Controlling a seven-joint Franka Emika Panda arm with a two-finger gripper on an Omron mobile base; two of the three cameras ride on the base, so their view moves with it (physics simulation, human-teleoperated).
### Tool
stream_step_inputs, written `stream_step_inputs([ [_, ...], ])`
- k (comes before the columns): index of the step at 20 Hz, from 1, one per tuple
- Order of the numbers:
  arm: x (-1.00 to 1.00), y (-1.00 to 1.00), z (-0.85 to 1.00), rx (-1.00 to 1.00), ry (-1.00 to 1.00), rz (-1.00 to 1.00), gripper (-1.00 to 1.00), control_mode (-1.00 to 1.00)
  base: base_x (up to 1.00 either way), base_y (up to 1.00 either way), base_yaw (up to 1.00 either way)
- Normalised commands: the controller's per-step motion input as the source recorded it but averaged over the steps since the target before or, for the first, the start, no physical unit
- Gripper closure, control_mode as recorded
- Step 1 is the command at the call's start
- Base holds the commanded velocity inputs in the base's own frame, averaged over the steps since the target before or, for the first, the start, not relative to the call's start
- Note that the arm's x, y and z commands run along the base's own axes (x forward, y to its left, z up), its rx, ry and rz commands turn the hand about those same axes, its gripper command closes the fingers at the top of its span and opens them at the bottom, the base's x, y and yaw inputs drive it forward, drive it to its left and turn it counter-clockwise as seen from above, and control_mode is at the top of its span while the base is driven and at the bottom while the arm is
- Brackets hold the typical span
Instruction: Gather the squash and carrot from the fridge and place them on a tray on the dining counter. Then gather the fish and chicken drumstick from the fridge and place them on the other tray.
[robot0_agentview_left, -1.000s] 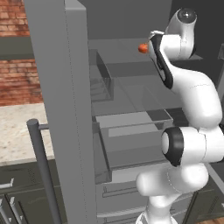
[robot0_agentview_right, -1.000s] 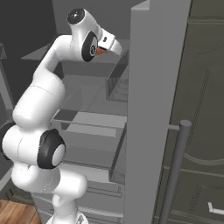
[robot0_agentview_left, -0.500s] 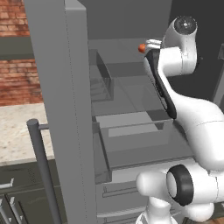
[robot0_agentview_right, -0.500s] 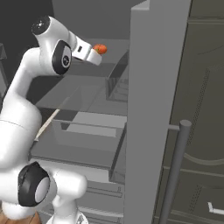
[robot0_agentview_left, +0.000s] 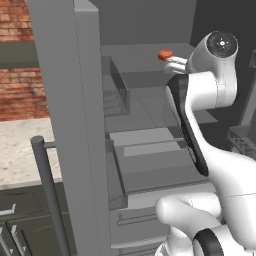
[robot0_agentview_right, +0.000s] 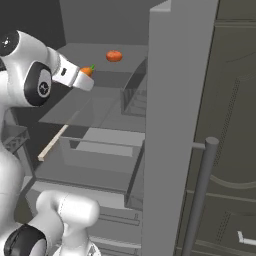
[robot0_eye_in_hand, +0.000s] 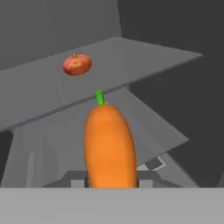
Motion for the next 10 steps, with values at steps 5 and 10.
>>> stream_step_inputs([
  [5, -0.74, 0.22, 0.0, 0.04, 0.08, 0.0, 1.0, -1.0, 0.0, 0.0, 0.0],
  [10, -0.76, 0.14, 0.0, 0.03, 0.09, 0.01, 1.0, -1.0, 0.0, 0.0, 0.0],
])
